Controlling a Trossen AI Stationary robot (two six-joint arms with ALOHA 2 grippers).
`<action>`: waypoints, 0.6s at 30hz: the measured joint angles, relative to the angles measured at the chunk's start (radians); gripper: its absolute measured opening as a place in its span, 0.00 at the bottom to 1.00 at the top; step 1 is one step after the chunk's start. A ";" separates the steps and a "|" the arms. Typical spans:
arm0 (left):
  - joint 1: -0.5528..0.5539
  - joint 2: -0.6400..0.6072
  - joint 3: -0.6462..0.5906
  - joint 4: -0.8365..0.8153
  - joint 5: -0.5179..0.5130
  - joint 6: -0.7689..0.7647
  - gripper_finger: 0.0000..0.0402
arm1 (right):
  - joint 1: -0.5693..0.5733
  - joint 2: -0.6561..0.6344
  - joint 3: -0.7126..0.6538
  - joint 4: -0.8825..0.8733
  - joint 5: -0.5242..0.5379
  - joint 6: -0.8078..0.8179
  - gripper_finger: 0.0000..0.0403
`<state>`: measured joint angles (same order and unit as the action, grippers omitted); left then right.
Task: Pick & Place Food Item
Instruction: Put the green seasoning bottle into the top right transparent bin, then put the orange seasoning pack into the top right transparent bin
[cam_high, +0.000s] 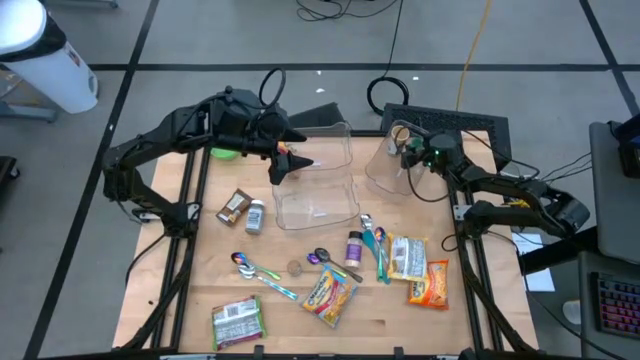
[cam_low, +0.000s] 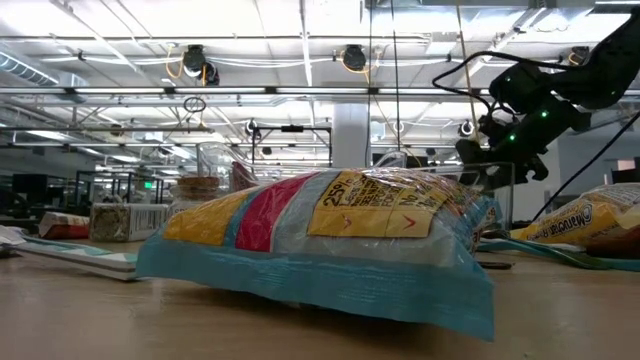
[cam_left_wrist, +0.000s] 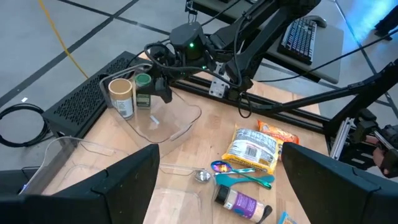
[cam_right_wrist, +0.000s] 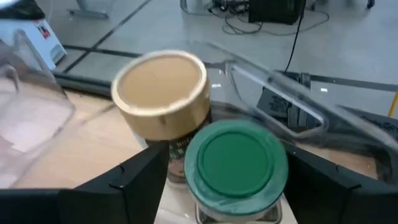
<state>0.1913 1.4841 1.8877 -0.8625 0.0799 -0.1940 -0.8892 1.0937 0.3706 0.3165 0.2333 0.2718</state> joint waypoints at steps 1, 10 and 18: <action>0.000 0.000 0.000 0.000 0.000 0.000 0.86 | 0.001 -0.007 0.000 0.001 0.000 0.000 0.68; -0.003 0.000 0.000 0.000 0.000 0.004 0.86 | 0.001 -0.133 0.000 0.006 0.001 -0.057 0.64; -0.003 -0.002 0.000 0.000 0.000 0.032 0.86 | 0.026 -0.270 0.025 -0.005 0.002 -0.107 0.64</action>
<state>0.1886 1.4826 1.8877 -0.8628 0.0803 -0.1616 -0.8632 0.8238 0.3959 0.3113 0.2348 0.1649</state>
